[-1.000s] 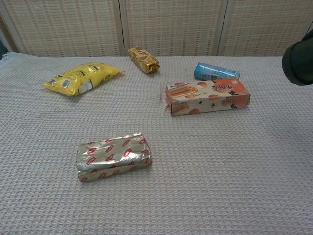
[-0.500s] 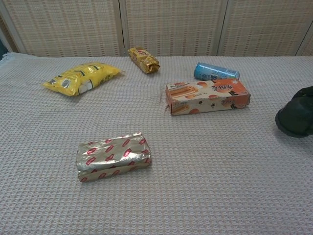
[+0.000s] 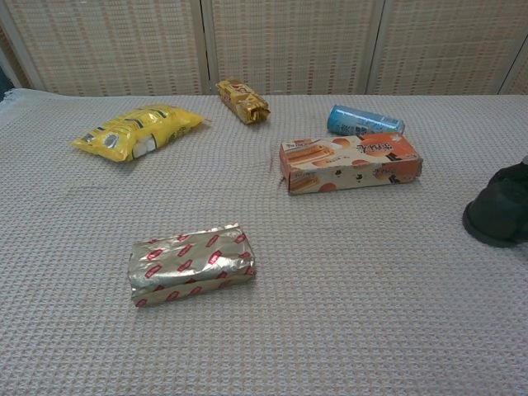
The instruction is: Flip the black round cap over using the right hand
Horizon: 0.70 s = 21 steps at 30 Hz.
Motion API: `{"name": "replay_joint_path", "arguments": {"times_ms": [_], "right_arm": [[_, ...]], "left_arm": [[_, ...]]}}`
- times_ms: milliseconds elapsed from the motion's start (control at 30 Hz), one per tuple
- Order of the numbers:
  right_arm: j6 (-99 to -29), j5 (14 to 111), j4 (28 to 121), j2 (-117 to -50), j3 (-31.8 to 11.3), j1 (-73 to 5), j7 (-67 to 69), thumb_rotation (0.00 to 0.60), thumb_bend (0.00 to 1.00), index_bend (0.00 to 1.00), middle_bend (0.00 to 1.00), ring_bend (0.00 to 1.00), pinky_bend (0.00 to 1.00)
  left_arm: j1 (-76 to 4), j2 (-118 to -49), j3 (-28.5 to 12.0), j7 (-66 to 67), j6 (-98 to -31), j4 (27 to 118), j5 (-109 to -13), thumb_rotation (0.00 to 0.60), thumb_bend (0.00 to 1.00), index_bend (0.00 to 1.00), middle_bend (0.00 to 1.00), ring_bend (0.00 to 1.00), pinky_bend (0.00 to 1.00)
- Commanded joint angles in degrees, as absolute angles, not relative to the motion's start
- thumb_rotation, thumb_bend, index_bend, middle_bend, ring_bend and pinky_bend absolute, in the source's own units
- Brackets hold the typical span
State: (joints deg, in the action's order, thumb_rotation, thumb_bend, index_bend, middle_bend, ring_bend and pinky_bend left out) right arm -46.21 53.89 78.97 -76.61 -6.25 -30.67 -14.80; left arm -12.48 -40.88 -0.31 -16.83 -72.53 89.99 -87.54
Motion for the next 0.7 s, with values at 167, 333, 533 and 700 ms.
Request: {"name": "replay_joint_path", "arguments": {"times_ms": [167, 333, 533, 700], "right_arm": [[-45.68, 55.24, 80.01, -75.06, -5.43, -30.64, -13.90, 0.600, 0.21, 0.27, 0.05, 0.02, 0.19], [-45.03, 55.49, 80.59, -74.02, -4.87, -30.77, -13.67, 0.600, 0.21, 0.04, 0.00, 0.00, 0.05], [-44.85, 55.34, 81.26, -73.13, -4.48, -30.93, -13.69, 0.600, 0.17, 0.00, 0.00, 0.00, 0.00], [-46.27, 55.89, 82.41, -72.62, -4.39, -30.39, -13.12, 0.600, 0.17, 0.00, 0.00, 0.00, 0.00]], "left_arm": [[-12.48, -40.89, -0.32, -16.87, -72.58, 89.96, -87.58, 0.600, 0.44, 0.21, 0.00, 0.00, 0.25], [-12.48, -40.90, -0.31, -16.79, -72.58, 89.98, -87.62, 0.600, 0.44, 0.21, 0.00, 0.00, 0.25], [-12.49, -40.89, -0.32, -16.80, -72.55, 89.97, -87.58, 0.600, 0.44, 0.20, 0.00, 0.00, 0.25], [-12.49, -40.88, -0.31, -16.82, -72.55, 89.96, -87.61, 0.600, 0.44, 0.21, 0.00, 0.00, 0.25]]}}
